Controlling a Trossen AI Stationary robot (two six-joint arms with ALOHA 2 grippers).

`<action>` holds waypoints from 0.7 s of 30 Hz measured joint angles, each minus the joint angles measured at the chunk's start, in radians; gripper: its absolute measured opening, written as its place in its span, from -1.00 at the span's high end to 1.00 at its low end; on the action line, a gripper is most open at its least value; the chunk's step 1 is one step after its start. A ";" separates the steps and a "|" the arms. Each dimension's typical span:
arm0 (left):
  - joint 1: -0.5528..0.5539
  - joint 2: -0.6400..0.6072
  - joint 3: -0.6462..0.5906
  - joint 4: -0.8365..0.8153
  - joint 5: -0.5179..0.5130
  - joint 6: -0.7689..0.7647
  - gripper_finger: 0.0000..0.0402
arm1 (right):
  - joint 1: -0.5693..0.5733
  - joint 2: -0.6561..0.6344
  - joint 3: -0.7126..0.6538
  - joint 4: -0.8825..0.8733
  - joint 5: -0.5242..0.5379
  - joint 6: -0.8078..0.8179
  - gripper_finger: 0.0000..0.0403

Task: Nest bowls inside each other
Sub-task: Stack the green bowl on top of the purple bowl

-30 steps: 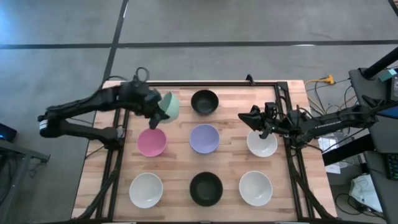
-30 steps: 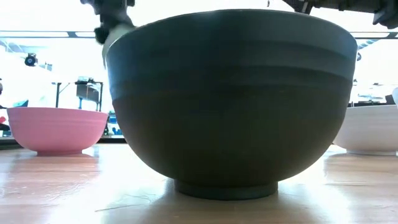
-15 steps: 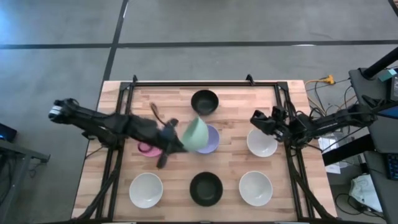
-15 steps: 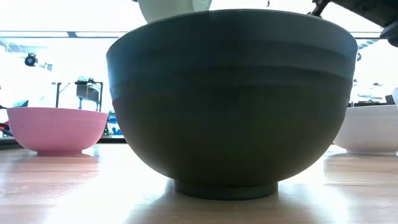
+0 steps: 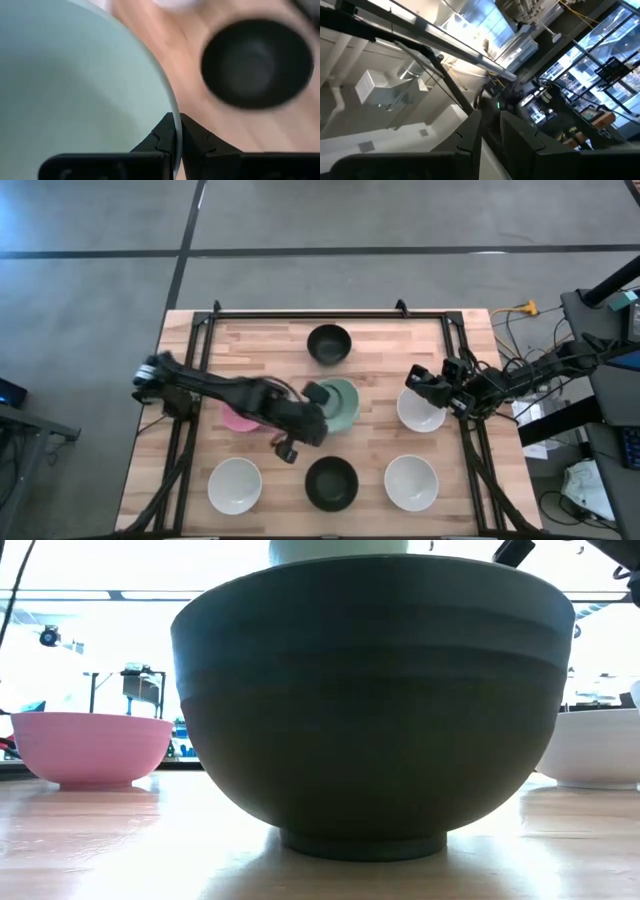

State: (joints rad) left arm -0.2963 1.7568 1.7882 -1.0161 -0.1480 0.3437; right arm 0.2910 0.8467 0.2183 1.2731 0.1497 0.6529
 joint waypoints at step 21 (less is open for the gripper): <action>0.116 0.277 0.116 -0.241 -0.080 0.108 1.00 | 0.045 -0.003 -0.006 0.000 -0.001 -0.023 0.66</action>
State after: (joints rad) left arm -0.1802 2.0339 1.9038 -1.2570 -0.2283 0.4519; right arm 0.3359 0.8441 0.2126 1.2728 0.1489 0.6302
